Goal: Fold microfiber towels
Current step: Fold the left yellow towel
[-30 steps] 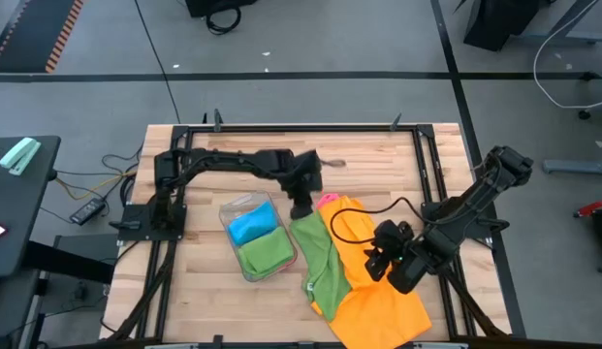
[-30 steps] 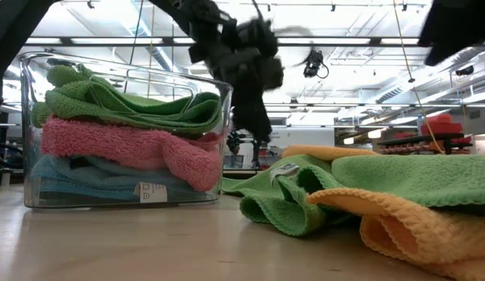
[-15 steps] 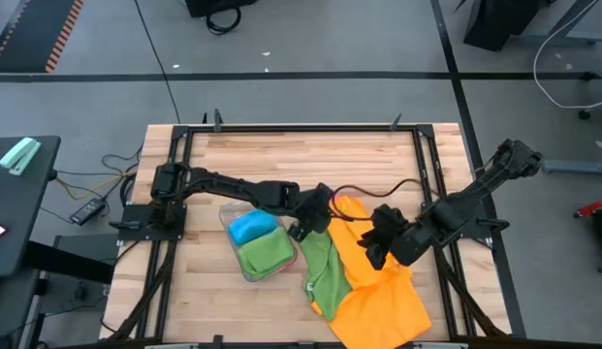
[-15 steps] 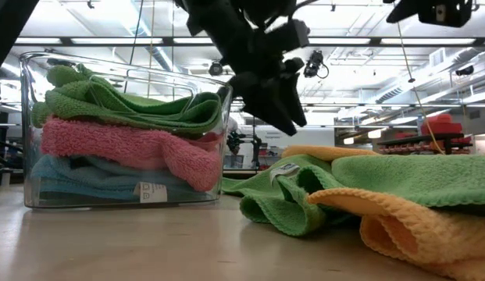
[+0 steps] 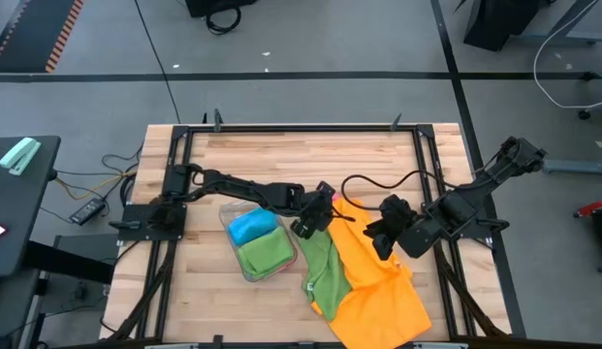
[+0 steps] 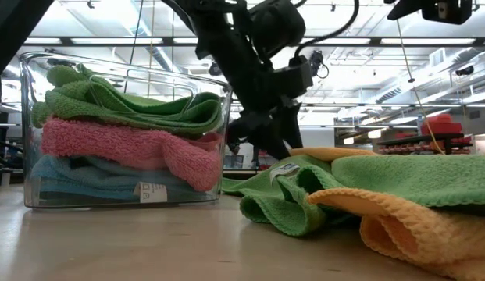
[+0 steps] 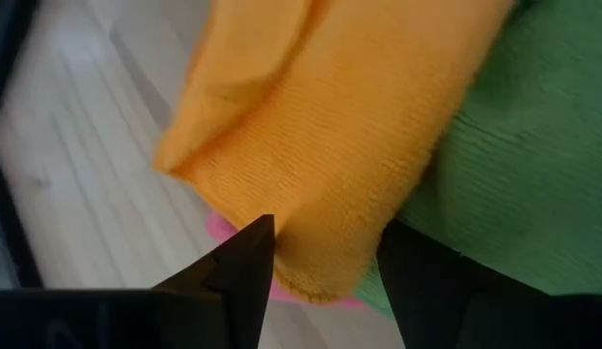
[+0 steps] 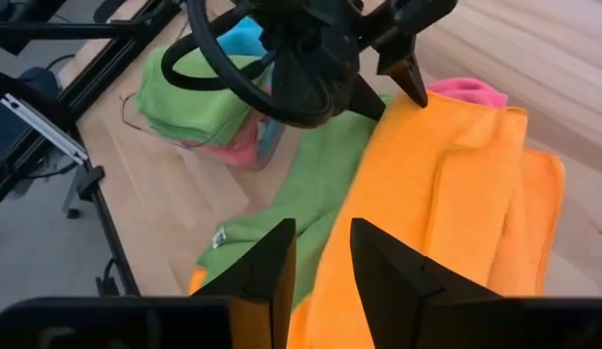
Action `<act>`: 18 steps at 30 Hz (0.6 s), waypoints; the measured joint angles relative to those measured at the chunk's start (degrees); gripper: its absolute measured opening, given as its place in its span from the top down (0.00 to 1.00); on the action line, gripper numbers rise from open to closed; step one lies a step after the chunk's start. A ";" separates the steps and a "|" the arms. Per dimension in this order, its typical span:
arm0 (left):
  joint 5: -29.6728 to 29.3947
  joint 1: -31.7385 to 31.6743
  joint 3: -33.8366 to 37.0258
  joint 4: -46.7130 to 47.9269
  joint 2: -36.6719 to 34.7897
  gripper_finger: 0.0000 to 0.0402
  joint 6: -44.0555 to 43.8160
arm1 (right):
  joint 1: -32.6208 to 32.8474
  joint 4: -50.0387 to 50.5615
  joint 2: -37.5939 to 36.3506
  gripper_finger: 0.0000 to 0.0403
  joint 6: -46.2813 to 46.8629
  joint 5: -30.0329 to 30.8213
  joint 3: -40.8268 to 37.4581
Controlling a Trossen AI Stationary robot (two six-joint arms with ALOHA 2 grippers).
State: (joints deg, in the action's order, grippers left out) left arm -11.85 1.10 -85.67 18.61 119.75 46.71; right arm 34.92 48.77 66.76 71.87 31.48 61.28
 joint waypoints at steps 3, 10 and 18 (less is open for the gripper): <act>0.01 0.00 0.06 -0.07 0.04 0.54 0.37 | 0.00 0.10 0.02 0.73 0.10 0.00 0.00; 0.01 0.07 0.04 1.17 0.01 0.67 0.20 | -0.01 1.79 0.04 0.73 1.21 0.00 0.00; 2.71 -0.02 0.04 4.92 -1.48 0.97 -5.66 | -0.02 1.79 0.04 0.73 1.19 0.00 0.00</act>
State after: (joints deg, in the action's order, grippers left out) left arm -9.14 1.09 -85.62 23.54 118.27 41.04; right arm 34.89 50.57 66.81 73.06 31.48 61.28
